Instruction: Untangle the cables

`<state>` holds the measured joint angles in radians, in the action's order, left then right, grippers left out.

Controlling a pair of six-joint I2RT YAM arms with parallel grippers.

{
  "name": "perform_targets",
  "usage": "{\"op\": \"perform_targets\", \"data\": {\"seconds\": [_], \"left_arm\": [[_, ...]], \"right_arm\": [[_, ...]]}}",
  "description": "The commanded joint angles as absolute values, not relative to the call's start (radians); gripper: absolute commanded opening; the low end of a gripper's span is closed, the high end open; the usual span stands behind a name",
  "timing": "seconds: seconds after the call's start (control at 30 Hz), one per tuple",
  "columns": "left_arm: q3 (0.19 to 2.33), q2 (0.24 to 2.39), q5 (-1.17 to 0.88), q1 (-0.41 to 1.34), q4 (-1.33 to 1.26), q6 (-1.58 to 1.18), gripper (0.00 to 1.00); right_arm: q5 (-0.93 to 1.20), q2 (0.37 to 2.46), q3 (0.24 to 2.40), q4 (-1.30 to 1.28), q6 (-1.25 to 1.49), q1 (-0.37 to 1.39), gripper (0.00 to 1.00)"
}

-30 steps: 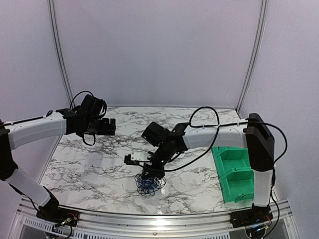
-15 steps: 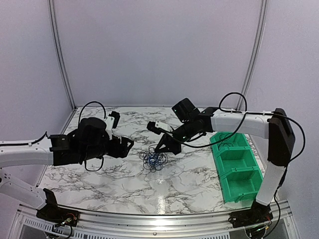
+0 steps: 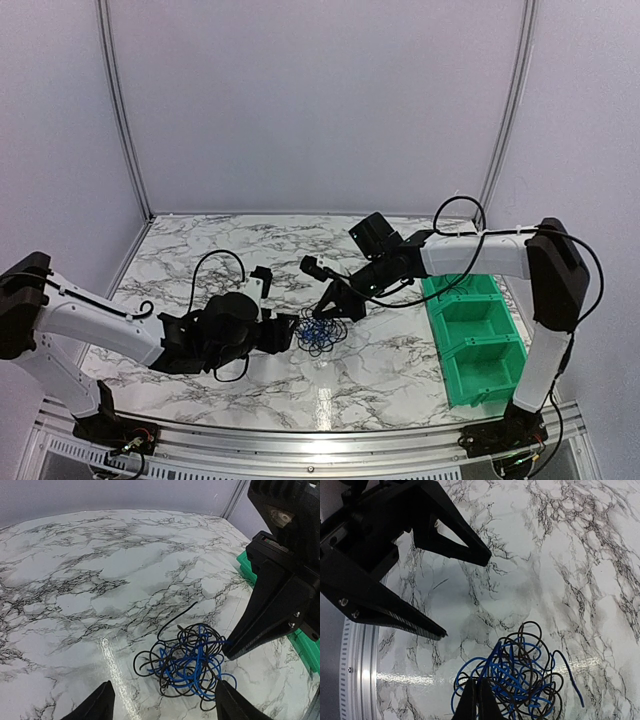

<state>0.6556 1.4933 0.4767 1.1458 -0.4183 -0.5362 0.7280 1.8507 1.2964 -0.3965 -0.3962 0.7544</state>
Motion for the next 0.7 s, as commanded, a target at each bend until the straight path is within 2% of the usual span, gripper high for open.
{"op": "perform_targets", "data": {"seconds": [0.0,0.33,0.53,0.67], "left_arm": [[0.712,1.588,0.556,1.154,-0.579,-0.554,0.69],[0.867,1.805,0.590,1.149,-0.676,-0.525,0.65],[0.929,1.924,0.703,1.147,-0.680,-0.598,0.57],[0.961,1.979,0.738,1.146,-0.695,-0.613,0.54]], "right_arm": [[0.731,1.855,1.339,-0.377,-0.401,0.747,0.00],[0.764,1.848,1.345,-0.381,-0.383,0.711,0.00],[0.791,1.854,1.340,-0.380,-0.376,0.705,0.00],[0.800,1.867,1.339,-0.376,-0.371,0.705,0.00]]}}
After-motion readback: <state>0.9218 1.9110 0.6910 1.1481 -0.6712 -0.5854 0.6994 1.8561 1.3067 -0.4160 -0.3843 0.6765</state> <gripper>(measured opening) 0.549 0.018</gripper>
